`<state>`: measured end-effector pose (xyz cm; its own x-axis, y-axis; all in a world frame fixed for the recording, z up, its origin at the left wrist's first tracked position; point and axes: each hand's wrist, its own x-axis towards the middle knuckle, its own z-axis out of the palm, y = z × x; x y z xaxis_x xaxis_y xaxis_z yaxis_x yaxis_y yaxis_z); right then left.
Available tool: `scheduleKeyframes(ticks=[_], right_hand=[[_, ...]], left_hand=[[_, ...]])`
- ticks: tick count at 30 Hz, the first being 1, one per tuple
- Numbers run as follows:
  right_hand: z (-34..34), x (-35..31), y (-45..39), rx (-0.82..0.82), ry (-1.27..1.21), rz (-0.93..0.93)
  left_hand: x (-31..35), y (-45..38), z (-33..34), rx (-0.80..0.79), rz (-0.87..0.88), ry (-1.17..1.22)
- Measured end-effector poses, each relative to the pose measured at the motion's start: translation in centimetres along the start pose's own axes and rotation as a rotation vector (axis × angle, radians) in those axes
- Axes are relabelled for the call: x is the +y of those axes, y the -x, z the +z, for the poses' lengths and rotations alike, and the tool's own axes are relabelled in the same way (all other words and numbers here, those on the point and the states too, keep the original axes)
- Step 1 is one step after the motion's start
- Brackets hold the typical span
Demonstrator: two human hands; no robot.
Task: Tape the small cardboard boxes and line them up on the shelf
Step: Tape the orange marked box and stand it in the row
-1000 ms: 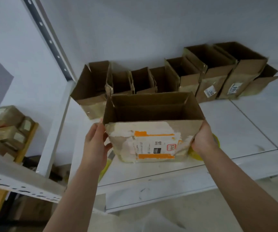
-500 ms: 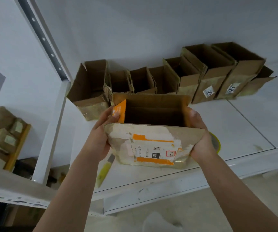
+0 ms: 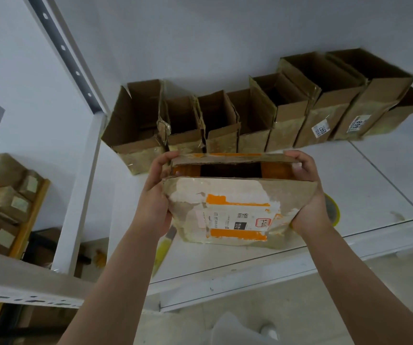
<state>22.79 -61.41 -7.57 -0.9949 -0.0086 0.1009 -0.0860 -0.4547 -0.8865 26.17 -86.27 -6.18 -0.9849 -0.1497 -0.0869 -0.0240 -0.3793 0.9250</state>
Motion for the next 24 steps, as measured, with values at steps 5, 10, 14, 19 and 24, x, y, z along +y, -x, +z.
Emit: scheduleKeyframes(ticks=[5,10,14,19,24], right_hand=[[0.2,0.0,0.5,0.004,0.016,-0.038],[-0.6,-0.6,1.3,-0.116,0.043,0.047],[-1.6,-0.8,2.0,-0.240,0.077,0.095],[-1.8,-1.0,2.3,-0.191,0.253,0.071],[-1.7,-1.3,1.7,-0.035,0.514,-0.027]], left_hand=[[-0.2,-0.2,0.0,0.035,0.006,-0.006],[0.0,-0.2,0.2,0.074,-0.006,-0.009],[0.1,-0.2,0.3,0.090,-0.008,-0.017],[0.1,0.0,0.5,0.099,-0.013,-0.023],[0.4,0.3,0.4,0.071,-0.051,0.070]])
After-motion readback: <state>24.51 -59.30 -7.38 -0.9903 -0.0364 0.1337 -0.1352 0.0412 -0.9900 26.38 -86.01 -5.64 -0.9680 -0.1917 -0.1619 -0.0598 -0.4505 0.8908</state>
